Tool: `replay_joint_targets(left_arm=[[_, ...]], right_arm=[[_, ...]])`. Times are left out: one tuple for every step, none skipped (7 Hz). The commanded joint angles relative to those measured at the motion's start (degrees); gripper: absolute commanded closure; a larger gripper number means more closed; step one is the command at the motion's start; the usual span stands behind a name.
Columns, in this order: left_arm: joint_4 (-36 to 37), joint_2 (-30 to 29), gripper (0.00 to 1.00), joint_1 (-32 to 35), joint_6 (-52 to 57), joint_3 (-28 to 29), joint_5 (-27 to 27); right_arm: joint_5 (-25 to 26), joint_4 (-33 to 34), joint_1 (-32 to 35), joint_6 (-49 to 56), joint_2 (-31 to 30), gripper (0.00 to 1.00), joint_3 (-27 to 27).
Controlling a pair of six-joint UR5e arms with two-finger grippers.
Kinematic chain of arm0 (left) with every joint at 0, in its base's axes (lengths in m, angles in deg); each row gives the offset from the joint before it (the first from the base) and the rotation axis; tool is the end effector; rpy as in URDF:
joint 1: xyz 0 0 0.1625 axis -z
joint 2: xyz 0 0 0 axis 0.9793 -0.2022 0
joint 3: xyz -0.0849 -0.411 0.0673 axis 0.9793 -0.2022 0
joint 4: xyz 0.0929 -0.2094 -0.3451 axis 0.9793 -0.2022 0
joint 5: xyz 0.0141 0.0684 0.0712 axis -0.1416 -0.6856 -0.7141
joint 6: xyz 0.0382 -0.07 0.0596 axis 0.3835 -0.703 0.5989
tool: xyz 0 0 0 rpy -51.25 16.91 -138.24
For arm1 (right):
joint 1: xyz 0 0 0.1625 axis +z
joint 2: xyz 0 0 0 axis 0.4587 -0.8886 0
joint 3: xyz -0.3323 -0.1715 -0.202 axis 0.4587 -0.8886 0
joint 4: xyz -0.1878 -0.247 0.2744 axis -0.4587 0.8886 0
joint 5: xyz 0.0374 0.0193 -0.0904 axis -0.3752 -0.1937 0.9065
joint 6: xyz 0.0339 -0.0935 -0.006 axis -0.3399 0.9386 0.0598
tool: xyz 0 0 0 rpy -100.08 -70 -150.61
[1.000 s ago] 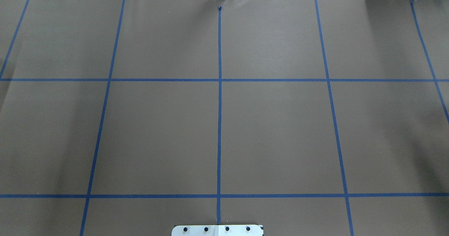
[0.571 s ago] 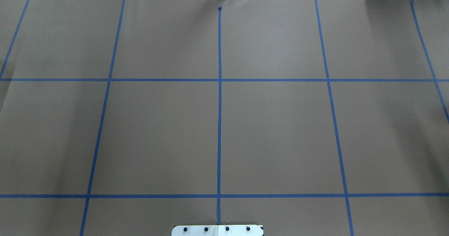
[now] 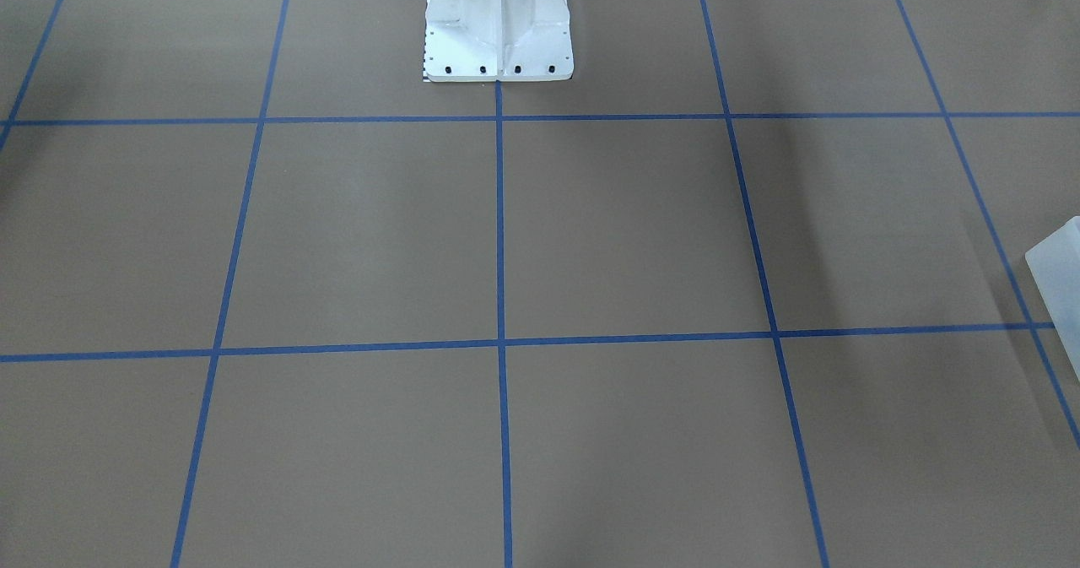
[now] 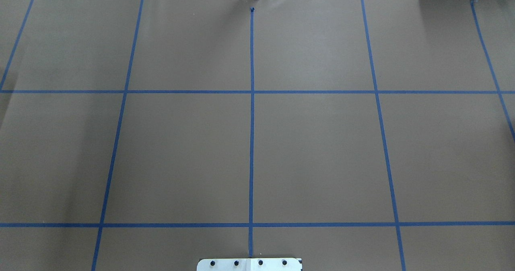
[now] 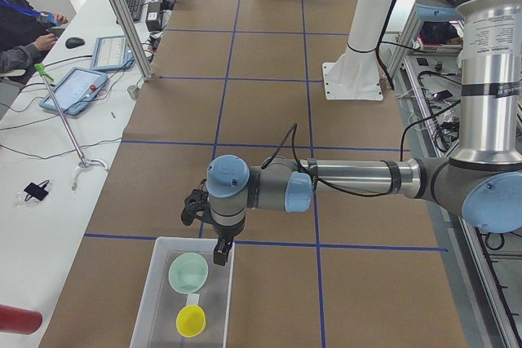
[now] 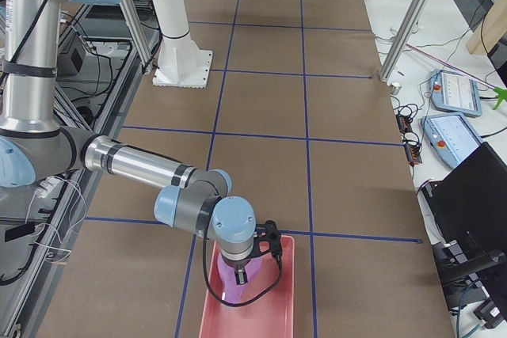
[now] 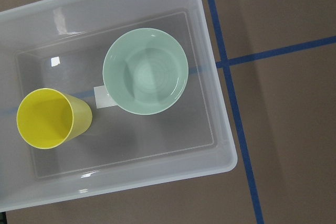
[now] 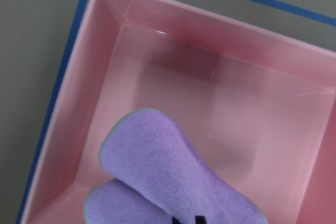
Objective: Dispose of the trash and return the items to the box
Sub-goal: 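Carry the purple cloth with the right gripper and drop it into the pink bin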
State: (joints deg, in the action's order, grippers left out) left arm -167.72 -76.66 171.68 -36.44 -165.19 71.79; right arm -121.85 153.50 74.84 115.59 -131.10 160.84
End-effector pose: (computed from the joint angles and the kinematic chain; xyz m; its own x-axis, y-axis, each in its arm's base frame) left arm -0.0955 -0.4608 0.6534 0.7565 0.2042 -0.6214 -0.0982 0.9747 0.2007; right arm 0.1461 -0.3498 0.7671 0.7325 -0.2710 0.6245 0.1922 0.9624 0.1922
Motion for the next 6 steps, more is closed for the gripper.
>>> replay_joint_targets(left_arm=[[-0.1,0.0,0.02,0.0,0.0,0.0,0.0],[0.0,0.0,0.02,0.0,0.0,0.0,0.0],[0.1,0.1,0.02,0.0,0.0,0.0,0.0],[0.1,0.1,0.02,0.0,0.0,0.0,0.0],[-0.2,0.9,0.02,0.0,0.1,-0.1,0.1],[-0.8,1.1,0.02,0.0,0.0,-0.1,0.1]], right_arm=[[-1.1,-11.1,0.1,-4.3,-0.5,0.0,-4.0],[-1.7,-10.7,0.1,-8.8,1.5,0.0,-2.8],[-2.5,-9.9,-0.2,-15.2,5.0,0.0,-2.6],[-4.7,-5.7,-2.5,-20.2,9.5,0.0,-2.0],[-4.7,-2.9,-6.7,-24.9,13.4,0.0,-1.1],[-4.6,-1.0,-10.6,-31.4,16.2,0.0,1.1]])
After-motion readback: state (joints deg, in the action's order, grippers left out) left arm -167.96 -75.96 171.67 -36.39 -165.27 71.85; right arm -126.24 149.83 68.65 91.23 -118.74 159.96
